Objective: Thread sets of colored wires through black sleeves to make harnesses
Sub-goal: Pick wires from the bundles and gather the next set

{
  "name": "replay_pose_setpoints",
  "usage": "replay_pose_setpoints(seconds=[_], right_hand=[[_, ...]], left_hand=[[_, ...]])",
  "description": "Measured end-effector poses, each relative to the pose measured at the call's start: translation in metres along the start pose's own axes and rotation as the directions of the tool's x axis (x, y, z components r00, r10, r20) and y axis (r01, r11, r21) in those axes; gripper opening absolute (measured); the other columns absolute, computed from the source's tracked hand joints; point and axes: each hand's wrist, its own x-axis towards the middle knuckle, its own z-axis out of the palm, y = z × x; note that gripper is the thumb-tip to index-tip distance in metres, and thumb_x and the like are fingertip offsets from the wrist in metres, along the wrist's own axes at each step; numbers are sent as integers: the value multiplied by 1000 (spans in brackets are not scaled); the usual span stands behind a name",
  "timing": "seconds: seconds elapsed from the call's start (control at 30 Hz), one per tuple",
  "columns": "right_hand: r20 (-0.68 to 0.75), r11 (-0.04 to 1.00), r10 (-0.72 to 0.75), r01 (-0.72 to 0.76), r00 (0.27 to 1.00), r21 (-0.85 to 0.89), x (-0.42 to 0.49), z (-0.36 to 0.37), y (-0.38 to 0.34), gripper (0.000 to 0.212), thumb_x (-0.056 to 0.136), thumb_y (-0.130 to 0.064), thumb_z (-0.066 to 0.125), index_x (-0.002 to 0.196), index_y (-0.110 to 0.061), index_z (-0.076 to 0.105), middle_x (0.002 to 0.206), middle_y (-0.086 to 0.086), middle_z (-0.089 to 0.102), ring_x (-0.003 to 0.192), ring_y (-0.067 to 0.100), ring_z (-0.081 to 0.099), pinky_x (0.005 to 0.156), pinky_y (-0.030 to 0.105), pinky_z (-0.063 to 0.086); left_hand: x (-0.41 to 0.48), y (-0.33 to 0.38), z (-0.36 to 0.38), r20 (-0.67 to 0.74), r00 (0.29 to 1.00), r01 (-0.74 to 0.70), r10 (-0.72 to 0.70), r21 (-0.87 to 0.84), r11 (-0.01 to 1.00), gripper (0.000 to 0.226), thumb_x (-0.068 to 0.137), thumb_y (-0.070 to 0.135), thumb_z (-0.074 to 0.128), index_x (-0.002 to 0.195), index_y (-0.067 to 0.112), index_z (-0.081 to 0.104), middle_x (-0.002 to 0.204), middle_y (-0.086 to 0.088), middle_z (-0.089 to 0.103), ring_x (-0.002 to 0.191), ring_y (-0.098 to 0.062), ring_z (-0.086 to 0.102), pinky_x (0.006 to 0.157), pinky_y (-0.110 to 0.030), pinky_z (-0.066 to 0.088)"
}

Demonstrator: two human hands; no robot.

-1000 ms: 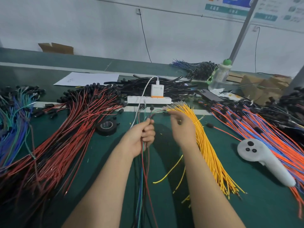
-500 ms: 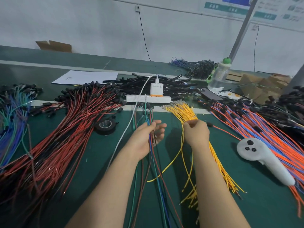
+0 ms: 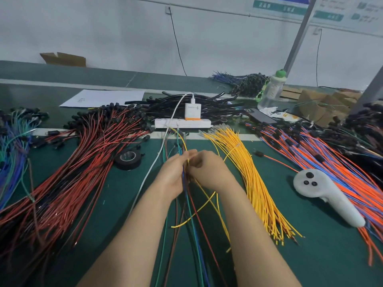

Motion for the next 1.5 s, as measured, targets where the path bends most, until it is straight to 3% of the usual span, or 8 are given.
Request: replay_pose_setpoints(seconds=[0.17,0.37,0.57,0.9,1.03,1.17,1.37,1.5], right_hand=[[297,945,-138,35,945,326,-17,-24,-8,15,91,-11,59,77,-6,62,54,-3,63,46,7,61,50,19,51],[-437,940,340,-314,833,132,17,-76,62,27,93,-10,48,116,-5,62,119,18,63,108,34,60,92,40,48],[-316,814,555,-580,769,16,33,-69,125,33,92,-8,50,125,-1,49,140,21,41,119,36,50,90,40,44],[-535,898,200,65,821,435,68,-104,79,17,95,-13,55,104,-4,66,96,8,68,88,19,62,85,37,51],[-444,810,142,153,885,566,73,-111,52,14,92,-11,59,80,-16,62,68,-10,60,55,-4,54,58,11,45],[-403,726,144,180,904,664,67,-109,51,14,92,-6,56,83,-14,63,72,2,62,62,15,56,61,29,49],[-10,983,159,-160,987,-90,45,-102,68,32,97,-26,51,87,0,67,80,11,66,74,24,55,67,28,42],[-94,996,80,-83,992,-26,37,-90,46,32,98,-21,48,84,0,67,81,14,66,72,25,54,60,28,34]], left_hand=[[3,21,0,-66,989,-141,135,-113,983,25,103,18,37,83,12,50,57,1,61,44,-7,55,42,-16,45],[-8,80,25,158,967,-123,197,-386,914,31,103,20,32,78,11,47,44,8,31,31,-1,24,28,-11,18],[-12,122,67,331,923,-64,197,-374,925,28,100,14,36,81,5,54,51,6,39,32,-2,26,26,-15,24],[48,29,126,151,976,-197,158,296,935,21,103,15,37,103,12,58,103,-4,64,84,-12,62,73,-26,51],[65,10,138,189,976,-135,108,137,981,22,102,18,37,103,23,58,85,7,64,71,-4,58,78,-30,48],[74,14,134,135,971,-227,197,255,940,27,101,17,36,85,24,57,72,8,61,68,-7,57,70,-27,45],[81,44,111,-130,950,-288,283,-19,958,33,102,11,33,73,14,50,54,3,57,60,-10,54,57,-24,40],[70,69,91,-57,952,-307,302,-215,927,27,104,15,30,84,14,48,56,3,65,57,-8,63,60,-23,48]])
